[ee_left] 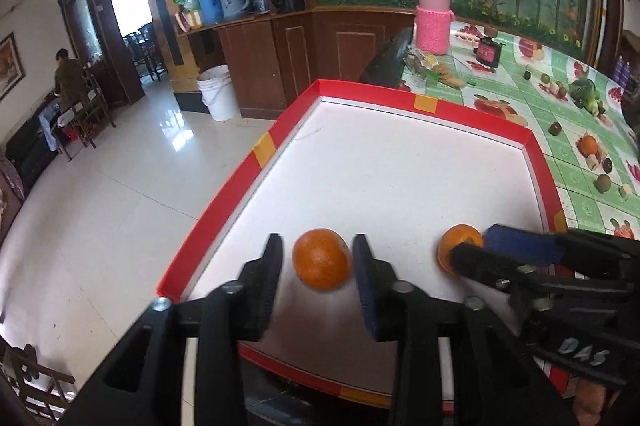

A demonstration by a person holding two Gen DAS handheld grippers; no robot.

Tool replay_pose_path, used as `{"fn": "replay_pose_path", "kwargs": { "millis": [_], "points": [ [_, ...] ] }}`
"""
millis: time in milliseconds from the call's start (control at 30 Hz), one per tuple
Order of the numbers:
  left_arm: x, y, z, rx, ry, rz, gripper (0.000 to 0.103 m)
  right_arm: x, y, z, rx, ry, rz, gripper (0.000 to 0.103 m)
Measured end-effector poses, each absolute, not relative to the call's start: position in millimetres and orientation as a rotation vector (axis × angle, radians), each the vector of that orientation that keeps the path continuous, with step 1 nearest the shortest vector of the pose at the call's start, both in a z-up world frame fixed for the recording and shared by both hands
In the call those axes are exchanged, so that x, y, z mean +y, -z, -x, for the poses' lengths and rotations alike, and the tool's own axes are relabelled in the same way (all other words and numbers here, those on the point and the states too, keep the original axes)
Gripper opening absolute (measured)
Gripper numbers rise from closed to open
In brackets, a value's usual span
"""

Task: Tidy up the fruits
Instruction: 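Carry both oranges into the red-rimmed white tray and open both grippers, then move both grippers back over the fruits on the tablecloth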

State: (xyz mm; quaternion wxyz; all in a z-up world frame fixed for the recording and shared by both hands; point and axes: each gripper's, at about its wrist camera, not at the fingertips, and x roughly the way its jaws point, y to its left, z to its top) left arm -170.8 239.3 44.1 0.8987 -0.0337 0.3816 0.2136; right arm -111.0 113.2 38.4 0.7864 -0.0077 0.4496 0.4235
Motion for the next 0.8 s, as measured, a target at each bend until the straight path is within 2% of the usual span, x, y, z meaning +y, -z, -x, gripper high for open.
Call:
{"fn": "replay_pose_path", "kwargs": {
  "millis": [33,100,167,233,333,600,733,800],
  "points": [
    [239,-49,176,0.767,-0.456,0.075,0.05,109,-41,111,0.957,-0.916,0.003,0.043],
    [240,-60,187,0.714,-0.488,0.08,0.054,94,-50,110,0.914,-0.925,-0.031,0.052],
    [238,-74,204,0.647,-0.535,0.072,0.067,76,-60,109,0.854,-0.929,-0.063,0.063],
    [234,-86,219,0.585,-0.575,0.067,0.071,62,-67,108,0.818,-0.903,-0.073,0.067],
    [227,-100,233,0.527,-0.59,0.062,0.081,45,-76,102,0.801,-0.875,-0.092,0.067],
    [197,-120,232,0.469,-0.481,0.022,0.085,10,-86,104,0.774,-0.814,-0.158,0.067],
    [181,-124,229,0.475,-0.41,0.037,0.101,-8,-95,104,0.744,-0.782,-0.176,0.067],
    [174,-124,228,0.477,-0.386,0.039,0.103,-18,-99,105,0.729,-0.767,-0.186,0.067]
  ]
}}
